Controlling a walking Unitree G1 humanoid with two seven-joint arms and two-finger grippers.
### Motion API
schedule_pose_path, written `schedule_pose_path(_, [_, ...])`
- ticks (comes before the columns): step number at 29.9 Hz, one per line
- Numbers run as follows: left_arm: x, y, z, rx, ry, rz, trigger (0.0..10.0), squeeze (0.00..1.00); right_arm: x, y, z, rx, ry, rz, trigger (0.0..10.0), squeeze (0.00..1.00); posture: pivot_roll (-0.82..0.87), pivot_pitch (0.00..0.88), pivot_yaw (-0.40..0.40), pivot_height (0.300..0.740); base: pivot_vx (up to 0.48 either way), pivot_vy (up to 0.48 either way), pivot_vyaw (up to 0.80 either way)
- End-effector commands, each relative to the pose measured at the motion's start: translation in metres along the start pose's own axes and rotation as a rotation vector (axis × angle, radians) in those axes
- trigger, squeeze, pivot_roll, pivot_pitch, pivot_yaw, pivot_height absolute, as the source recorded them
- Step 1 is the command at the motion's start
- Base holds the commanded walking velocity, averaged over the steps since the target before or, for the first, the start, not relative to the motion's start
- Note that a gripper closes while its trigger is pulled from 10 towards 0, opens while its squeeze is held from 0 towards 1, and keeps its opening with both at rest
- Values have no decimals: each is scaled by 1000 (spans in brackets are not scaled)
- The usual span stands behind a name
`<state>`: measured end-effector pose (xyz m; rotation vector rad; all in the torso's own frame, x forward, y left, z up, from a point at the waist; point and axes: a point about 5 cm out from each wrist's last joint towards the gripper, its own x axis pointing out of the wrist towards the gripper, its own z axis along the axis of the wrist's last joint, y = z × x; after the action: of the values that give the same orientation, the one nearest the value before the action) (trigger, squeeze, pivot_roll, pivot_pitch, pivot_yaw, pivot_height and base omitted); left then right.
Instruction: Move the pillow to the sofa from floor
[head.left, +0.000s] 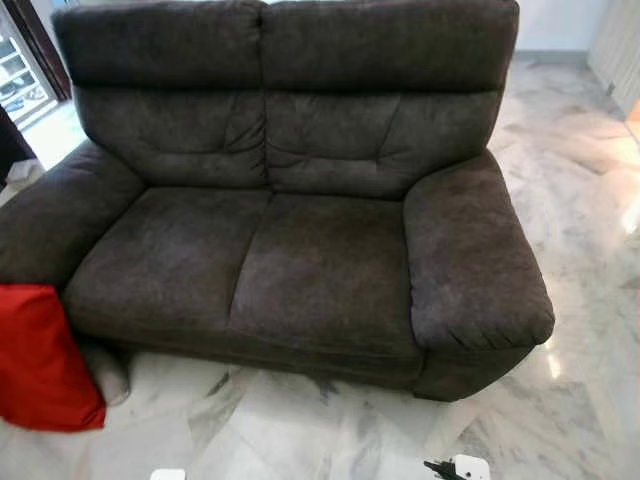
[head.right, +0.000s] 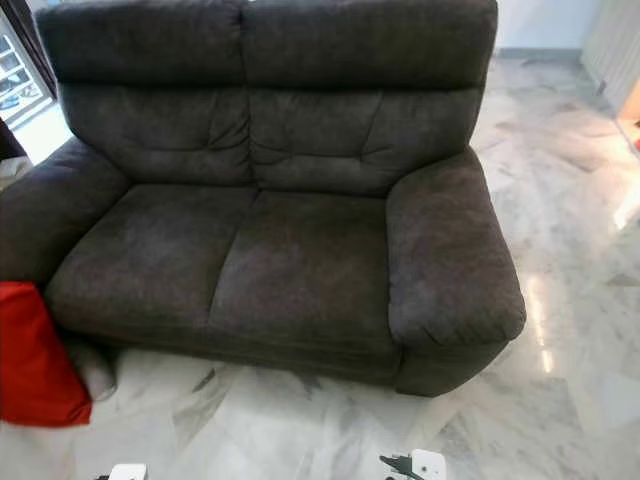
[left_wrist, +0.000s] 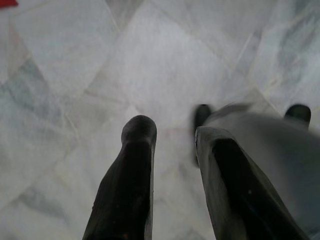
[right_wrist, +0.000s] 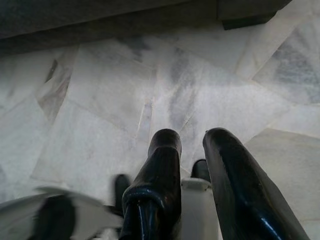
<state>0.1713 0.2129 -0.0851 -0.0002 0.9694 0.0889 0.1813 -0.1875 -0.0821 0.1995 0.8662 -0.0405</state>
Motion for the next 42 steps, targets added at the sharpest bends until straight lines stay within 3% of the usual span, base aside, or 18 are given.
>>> schedule_pose_path(1, [-3, 9, -10, 1, 38, 21, 10000, 0, 1, 9, -3, 5, 7, 23, 10000, 0, -52, 104, 52, 740, 0, 465, 0])
schedule_pose_path(42, [-2, 7, -10, -7, 38, 18, 10000, 0, 1, 10, -2, -8, 0, 33, 10000, 0, -49, 111, 43, 740, 0, 465, 0])
